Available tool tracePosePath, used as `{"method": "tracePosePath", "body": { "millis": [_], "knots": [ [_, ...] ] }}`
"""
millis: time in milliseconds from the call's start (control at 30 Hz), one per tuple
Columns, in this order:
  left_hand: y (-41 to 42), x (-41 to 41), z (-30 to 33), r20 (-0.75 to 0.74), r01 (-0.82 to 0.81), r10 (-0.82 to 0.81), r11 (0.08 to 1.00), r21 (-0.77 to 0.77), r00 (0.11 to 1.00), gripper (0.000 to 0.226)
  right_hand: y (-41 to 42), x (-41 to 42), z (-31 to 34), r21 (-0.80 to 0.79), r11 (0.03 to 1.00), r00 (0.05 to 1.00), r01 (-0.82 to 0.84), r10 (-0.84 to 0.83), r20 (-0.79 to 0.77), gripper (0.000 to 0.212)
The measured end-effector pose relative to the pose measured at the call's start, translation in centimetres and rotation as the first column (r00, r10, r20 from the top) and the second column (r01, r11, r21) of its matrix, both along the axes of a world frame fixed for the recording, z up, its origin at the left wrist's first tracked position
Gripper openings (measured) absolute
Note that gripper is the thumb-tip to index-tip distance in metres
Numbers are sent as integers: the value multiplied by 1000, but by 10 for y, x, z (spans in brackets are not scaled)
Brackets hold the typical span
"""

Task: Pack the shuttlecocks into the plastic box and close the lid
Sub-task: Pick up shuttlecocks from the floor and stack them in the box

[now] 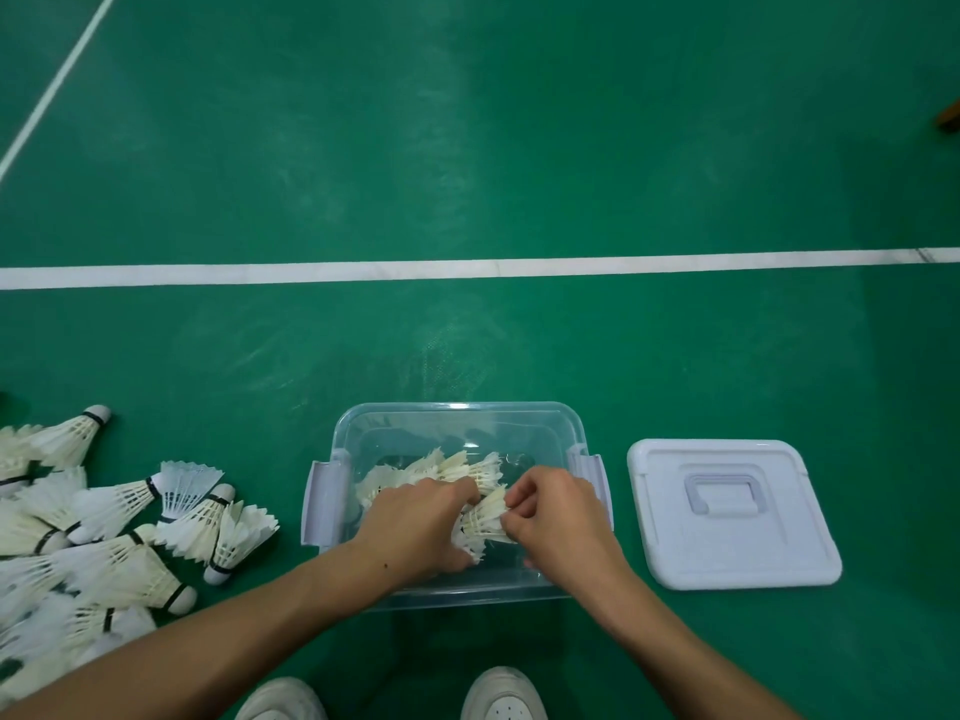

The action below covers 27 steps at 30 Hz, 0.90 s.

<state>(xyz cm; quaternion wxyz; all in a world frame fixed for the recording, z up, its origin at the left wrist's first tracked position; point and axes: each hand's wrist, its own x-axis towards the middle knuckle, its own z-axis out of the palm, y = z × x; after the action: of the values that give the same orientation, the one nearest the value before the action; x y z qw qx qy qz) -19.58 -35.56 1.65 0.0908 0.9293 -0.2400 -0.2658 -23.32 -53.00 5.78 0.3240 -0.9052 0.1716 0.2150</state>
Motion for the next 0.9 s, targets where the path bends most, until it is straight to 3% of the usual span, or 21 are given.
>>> {"method": "tracePosePath", "body": {
  "millis": [200, 300, 400, 600, 700, 800, 900],
  "knots": [
    [-2, -1, 1, 18, 12, -13, 999, 42, 1000, 55, 10, 9, -14, 50, 997, 973, -50, 60, -225, 24],
    [-4, -2, -3, 5, 20, -20, 997, 72, 1000, 53, 10, 11, -21, -11, 996, 967, -89, 84, -242, 24],
    [-7, -2, -9, 25, 48, -50, 994, 99, 998, 55, 9, 11, -27, -40, 991, 958, -130, 115, -265, 7],
    [-7, 1, -14, 58, 84, -90, 992, 90, 994, 63, 5, 8, -14, -153, 955, 957, -254, 225, -185, 14],
    [-3, 2, -4, 53, 70, -69, 998, -2, 996, 70, -10, 7, 5, -99, 981, 985, -166, 161, -55, 29],
    [4, 3, 25, 49, -12, 22, 981, -192, 999, 59, -24, 11, 29, -35, 996, 994, -84, 87, 73, 29],
    [18, 9, 54, -40, -205, 211, 864, -459, 977, 51, -27, 20, 46, 33, 999, 984, -39, 32, 175, 28]
  ]
}}
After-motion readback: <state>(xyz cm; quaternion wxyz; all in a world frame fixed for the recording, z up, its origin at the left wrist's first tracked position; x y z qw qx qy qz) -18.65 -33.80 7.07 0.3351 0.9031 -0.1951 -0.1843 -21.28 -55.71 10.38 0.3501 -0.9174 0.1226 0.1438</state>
